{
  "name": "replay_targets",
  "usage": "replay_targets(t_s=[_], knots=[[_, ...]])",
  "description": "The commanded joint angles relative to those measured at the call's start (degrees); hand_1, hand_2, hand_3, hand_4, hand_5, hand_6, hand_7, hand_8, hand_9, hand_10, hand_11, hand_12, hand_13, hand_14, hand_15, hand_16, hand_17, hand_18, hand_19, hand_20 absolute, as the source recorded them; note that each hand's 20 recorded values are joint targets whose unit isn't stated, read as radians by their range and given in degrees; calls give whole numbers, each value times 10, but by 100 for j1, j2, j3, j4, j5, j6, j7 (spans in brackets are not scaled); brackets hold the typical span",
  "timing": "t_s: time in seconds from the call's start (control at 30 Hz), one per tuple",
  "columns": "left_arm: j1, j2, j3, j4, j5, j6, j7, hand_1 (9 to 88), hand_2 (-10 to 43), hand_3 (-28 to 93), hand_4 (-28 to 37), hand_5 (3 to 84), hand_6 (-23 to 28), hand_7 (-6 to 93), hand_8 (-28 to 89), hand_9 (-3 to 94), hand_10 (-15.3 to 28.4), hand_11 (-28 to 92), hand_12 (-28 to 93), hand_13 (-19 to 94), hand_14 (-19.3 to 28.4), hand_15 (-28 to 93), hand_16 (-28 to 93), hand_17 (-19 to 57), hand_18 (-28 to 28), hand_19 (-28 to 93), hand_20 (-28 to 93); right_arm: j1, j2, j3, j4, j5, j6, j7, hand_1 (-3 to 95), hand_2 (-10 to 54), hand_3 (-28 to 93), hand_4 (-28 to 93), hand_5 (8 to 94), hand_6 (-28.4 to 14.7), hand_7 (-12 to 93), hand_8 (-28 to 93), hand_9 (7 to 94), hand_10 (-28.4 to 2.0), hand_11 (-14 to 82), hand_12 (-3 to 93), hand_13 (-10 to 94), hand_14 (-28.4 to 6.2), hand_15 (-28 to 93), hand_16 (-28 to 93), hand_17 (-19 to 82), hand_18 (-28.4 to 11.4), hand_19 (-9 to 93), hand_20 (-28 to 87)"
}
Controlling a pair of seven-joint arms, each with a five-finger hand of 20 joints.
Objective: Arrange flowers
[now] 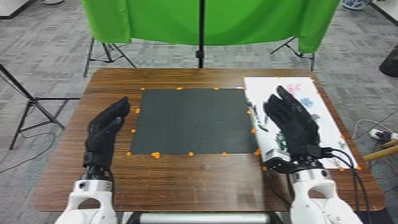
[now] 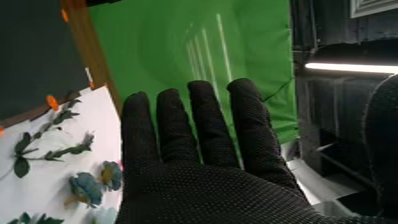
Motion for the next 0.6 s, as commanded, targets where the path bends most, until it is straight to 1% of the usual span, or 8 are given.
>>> replay_targets(t_s=[0.03, 0.1, 0.13, 0.2, 0.27, 0.33, 0.4, 0.6], knots=[[44, -32, 7, 55, 57, -61, -6, 316, -94, 642, -174, 454, 20, 111, -55, 406, 114, 103, 121, 296, 139, 79, 36, 27, 111, 9, 175, -49, -25, 11, -79, -21, 141, 33, 120, -89, 773, -180, 366, -25, 85, -69, 376, -142, 36, 116, 275, -127, 79, 99, 173, -137, 10, 206], [50, -44, -4, 49, 66, -72, -10, 317, -94, 641, -173, 456, 21, 113, -55, 407, 115, 104, 121, 296, 139, 79, 37, 27, 111, 8, 176, -42, -21, -17, -141, -250, 373, 106, 129, -92, 768, -180, 367, -25, 88, -69, 380, -143, 38, 123, 279, -129, 83, 105, 183, -141, 14, 217], [47, -49, -7, 51, 67, -83, -13, 317, -94, 641, -173, 457, 21, 114, -55, 407, 115, 105, 122, 297, 140, 79, 37, 27, 111, 8, 176, -47, -29, -45, -272, -805, 820, 442, 141, -94, 761, -178, 369, -26, 92, -71, 388, -144, 41, 134, 291, -135, 91, 120, 209, -146, 23, 243], [55, -47, -10, 49, 69, -70, -27, 318, -95, 640, -173, 458, 22, 116, -55, 408, 114, 107, 123, 297, 139, 80, 38, 27, 111, 9, 176, 59, -25, -261, -355, -3331, 2050, 1573, 207, -95, 727, -177, 409, -38, 116, -75, 445, -152, 60, 159, 409, -151, 135, 168, 289, -149, 146, 346], [103, -55, -32, 24, 84, -78, -47, 319, -95, 640, -172, 459, 22, 118, -55, 409, 114, 109, 124, 298, 139, 82, 39, 27, 112, 9, 177, 176, 71, -407, -357, -6369, 2424, 3257, 278, -95, 702, -184, 485, -45, 151, -79, 543, -158, 128, 180, 541, -143, 192, 208, 355, -148, 319, 424], [141, -65, -44, 4, 80, -47, -68, 320, -95, 640, -171, 461, 23, 119, -55, 411, 114, 113, 126, 300, 139, 83, 39, 27, 112, 9, 177, 259, 297, -477, -392, -7560, 2292, 4042, 302, -95, 696, -200, 537, -44, 174, -81, 595, -159, 168, 192, 600, -138, 253, 216, 379, -151, 427, 440], [163, -63, -54, -13, 86, -52, -114, 320, -95, 639, -171, 463, 23, 121, -56, 413, 113, 117, 127, 303, 140, 88, 40, 27, 113, 9, 178, 223, 537, -424, -392, -8360, 1973, 4478, 321, -95, 675, -223, 577, -44, 183, -76, 632, -165, 203, 210, 642, -136, 326, 217, 402, -163, 557, 446], [228, -69, -67, -52, 115, -82, -191, 322, -95, 640, -172, 465, 23, 125, -57, 415, 114, 121, 128, 305, 142, 98, 42, 27, 113, 9, 181, 176, 1316, -297, -553, -8545, 541, 5321, 330, -95, 603, -276, 636, -58, 181, -53, 674, -176, 257, 252, 712, -125, 458, 234, 459, -171, 733, 451]])
